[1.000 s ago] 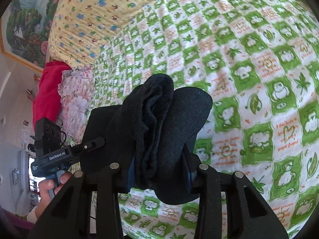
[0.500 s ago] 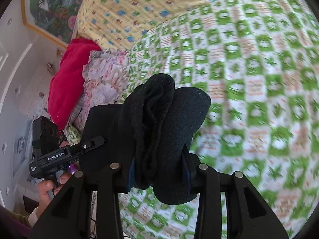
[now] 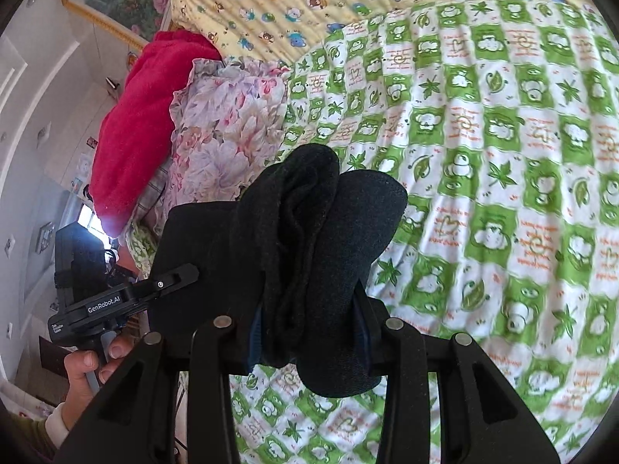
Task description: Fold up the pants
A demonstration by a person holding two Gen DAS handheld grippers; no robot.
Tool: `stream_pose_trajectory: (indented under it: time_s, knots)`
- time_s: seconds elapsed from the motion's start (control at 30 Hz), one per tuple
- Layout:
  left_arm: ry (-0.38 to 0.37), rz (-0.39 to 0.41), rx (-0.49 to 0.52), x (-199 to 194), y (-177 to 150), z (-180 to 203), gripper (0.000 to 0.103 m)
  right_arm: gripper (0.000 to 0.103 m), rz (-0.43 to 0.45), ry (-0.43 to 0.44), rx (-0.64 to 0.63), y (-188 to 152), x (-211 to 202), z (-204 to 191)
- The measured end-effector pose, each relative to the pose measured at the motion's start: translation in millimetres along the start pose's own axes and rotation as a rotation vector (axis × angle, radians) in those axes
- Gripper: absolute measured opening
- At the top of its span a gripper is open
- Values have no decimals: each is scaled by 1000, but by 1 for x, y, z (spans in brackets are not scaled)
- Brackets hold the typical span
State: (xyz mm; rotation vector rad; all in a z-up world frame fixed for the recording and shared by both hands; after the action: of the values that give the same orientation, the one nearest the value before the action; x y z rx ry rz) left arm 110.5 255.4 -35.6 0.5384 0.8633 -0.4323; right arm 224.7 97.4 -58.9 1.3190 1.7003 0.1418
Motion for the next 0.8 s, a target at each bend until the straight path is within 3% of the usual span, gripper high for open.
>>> stream_pose_trajectory:
  time_s: [0.57, 0.7, 0.8]
  knots:
    - [39, -27, -8, 26, 4, -12, 34, 40, -64, -4, 11, -1, 25, 23]
    - [57, -38, -28, 32, 3, -20, 45, 42, -81, -17, 27, -4, 28, 29]
    - [84, -35, -42, 35, 2, -28, 55, 50, -96, -35, 36, -9, 28, 35]
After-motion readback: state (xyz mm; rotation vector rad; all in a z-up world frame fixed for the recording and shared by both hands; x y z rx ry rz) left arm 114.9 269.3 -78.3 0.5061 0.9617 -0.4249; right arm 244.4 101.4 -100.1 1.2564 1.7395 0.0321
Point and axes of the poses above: each gripper's, at about its wrist camera, not at the fingertips, and x roughly the way its jaws point, z to its right, y to its top, the point moved 10 cm from there along x, roughly the way its jaws point, and after that the axes turned 15 degrees about -x, right-handed, at the moved point
